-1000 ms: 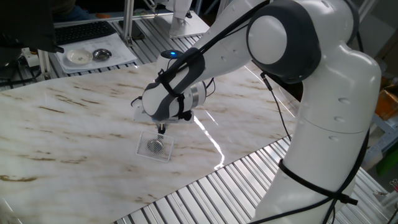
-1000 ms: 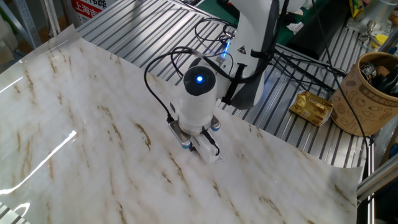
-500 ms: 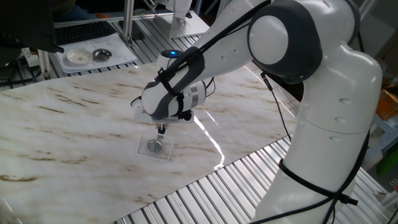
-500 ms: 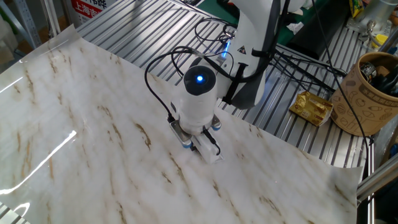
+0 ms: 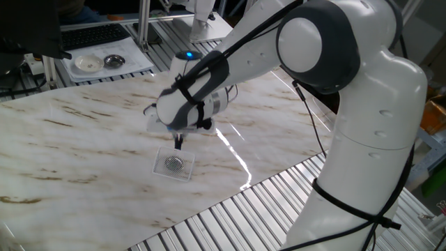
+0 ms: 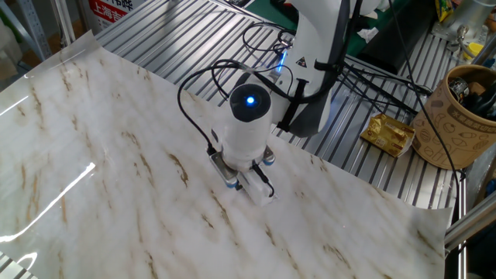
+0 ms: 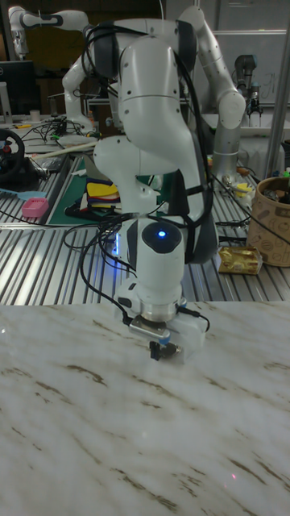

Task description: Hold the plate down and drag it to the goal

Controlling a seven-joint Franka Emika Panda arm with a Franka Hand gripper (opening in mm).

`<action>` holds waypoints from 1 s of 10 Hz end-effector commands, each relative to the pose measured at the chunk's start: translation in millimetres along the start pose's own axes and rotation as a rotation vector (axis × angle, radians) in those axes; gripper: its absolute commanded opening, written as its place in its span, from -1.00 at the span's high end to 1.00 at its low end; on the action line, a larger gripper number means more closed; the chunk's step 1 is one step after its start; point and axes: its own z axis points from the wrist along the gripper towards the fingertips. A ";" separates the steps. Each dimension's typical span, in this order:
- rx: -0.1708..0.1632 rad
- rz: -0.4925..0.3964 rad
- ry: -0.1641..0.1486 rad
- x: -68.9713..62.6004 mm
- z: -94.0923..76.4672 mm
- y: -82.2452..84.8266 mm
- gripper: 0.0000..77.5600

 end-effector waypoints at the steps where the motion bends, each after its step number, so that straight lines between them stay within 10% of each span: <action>1: 0.004 -0.006 -0.004 -18.6 -22.5 3.9 1.00; 10: -0.003 -0.134 0.005 -36.4 -78.4 -11.7 1.00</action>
